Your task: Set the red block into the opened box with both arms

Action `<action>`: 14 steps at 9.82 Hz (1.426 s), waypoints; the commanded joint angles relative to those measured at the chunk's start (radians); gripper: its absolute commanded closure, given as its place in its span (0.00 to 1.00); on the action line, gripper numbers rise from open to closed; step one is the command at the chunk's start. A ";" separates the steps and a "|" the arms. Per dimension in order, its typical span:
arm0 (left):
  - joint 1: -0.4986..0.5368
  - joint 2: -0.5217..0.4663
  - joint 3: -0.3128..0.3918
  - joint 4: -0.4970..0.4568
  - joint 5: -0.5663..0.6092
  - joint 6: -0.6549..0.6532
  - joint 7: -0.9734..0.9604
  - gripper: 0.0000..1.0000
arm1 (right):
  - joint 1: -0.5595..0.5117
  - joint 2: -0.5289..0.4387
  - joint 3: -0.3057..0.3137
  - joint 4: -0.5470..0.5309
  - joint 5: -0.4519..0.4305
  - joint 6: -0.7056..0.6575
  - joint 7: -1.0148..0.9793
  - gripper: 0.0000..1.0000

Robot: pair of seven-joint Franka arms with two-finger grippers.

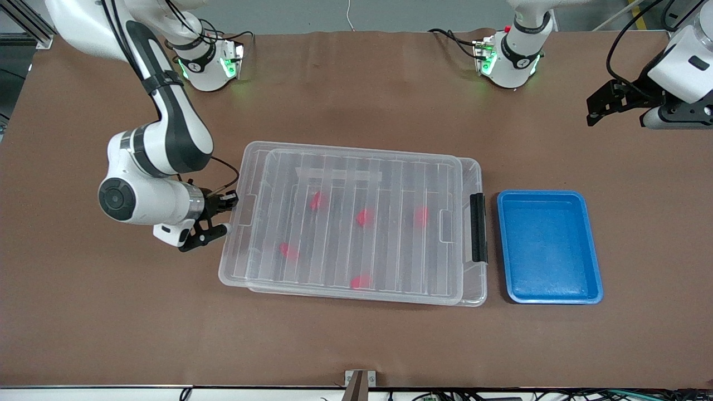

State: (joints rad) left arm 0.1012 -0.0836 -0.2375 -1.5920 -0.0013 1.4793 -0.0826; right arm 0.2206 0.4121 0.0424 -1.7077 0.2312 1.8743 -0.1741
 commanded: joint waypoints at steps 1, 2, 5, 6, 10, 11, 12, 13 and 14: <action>0.000 0.005 -0.002 -0.028 0.000 -0.008 0.007 0.00 | 0.038 0.030 0.002 0.037 0.020 0.000 0.077 1.00; 0.002 0.005 -0.002 -0.026 0.000 -0.008 0.007 0.00 | 0.043 0.031 0.013 0.043 0.022 0.003 0.080 1.00; 0.005 0.005 -0.002 -0.025 0.000 -0.008 0.009 0.00 | 0.042 0.031 0.027 0.040 0.019 0.029 0.088 1.00; 0.005 0.011 -0.002 -0.016 0.000 -0.008 0.009 0.00 | 0.031 0.030 0.027 0.043 0.017 0.026 0.088 0.96; 0.005 0.019 -0.002 -0.005 0.000 -0.008 0.011 0.00 | -0.102 -0.151 0.005 0.118 -0.134 -0.145 0.236 0.00; 0.005 0.021 -0.002 -0.005 0.000 -0.008 0.011 0.00 | -0.124 -0.229 0.005 0.118 -0.186 -0.174 0.272 0.00; 0.005 0.021 -0.002 -0.002 0.000 -0.008 0.011 0.00 | -0.168 -0.292 0.005 0.114 -0.194 -0.211 0.278 0.00; 0.005 0.021 -0.002 0.001 0.000 -0.008 0.011 0.00 | -0.220 -0.340 0.004 0.117 -0.197 -0.242 0.274 0.00; 0.005 0.021 0.000 0.003 -0.002 -0.008 0.011 0.00 | -0.246 -0.379 -0.016 0.117 -0.197 -0.280 0.265 0.00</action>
State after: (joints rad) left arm 0.1043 -0.0811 -0.2364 -1.5860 -0.0013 1.4794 -0.0826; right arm 0.0228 0.0964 0.0261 -1.5507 0.0481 1.6138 0.0769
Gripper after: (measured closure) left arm 0.000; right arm 0.013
